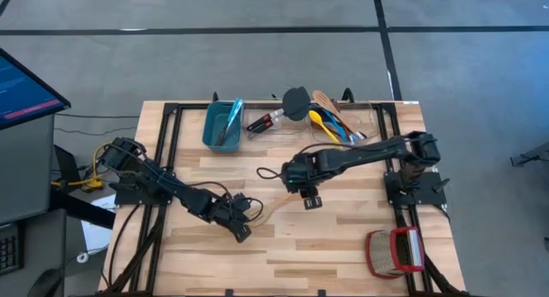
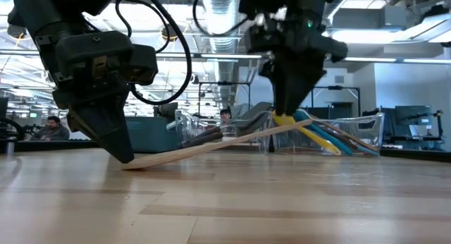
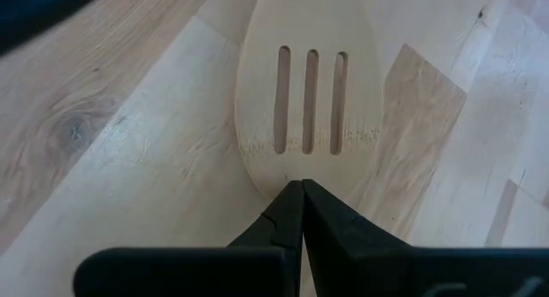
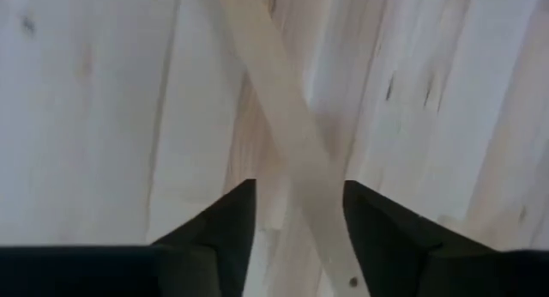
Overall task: Pick & Place Kitchen Items
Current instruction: Put the brown slotted serving spoon into the right transparent bin
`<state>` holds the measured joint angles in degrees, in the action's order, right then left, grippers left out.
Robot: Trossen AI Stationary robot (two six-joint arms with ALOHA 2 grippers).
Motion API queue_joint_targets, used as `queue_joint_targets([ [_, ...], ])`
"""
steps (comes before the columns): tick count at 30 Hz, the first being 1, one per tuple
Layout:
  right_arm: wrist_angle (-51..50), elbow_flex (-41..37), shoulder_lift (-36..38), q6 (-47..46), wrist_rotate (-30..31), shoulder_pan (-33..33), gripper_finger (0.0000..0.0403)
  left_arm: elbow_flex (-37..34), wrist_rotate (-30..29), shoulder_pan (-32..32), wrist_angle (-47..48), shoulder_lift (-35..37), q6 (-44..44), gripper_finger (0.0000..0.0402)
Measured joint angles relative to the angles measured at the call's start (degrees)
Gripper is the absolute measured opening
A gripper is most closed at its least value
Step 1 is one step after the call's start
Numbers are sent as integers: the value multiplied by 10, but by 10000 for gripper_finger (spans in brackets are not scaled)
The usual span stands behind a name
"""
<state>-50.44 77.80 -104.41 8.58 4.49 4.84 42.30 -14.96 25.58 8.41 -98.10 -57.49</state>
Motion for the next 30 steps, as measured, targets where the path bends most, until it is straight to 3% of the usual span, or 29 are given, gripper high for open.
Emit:
queue_joint_targets([
  [6,-8,-1,-22,24,0,1,215,-1,2,0,-9,0,0,1],
  [12,35,-1,-41,40,0,-2,234,-1,3,0,-16,-1,0,1],
  [22,56,-2,-68,40,0,-21,222,-1,2,0,-20,-2,2,1],
  [30,44,-3,-66,40,-1,-27,183,-2,1,0,-21,-2,2,1],
])
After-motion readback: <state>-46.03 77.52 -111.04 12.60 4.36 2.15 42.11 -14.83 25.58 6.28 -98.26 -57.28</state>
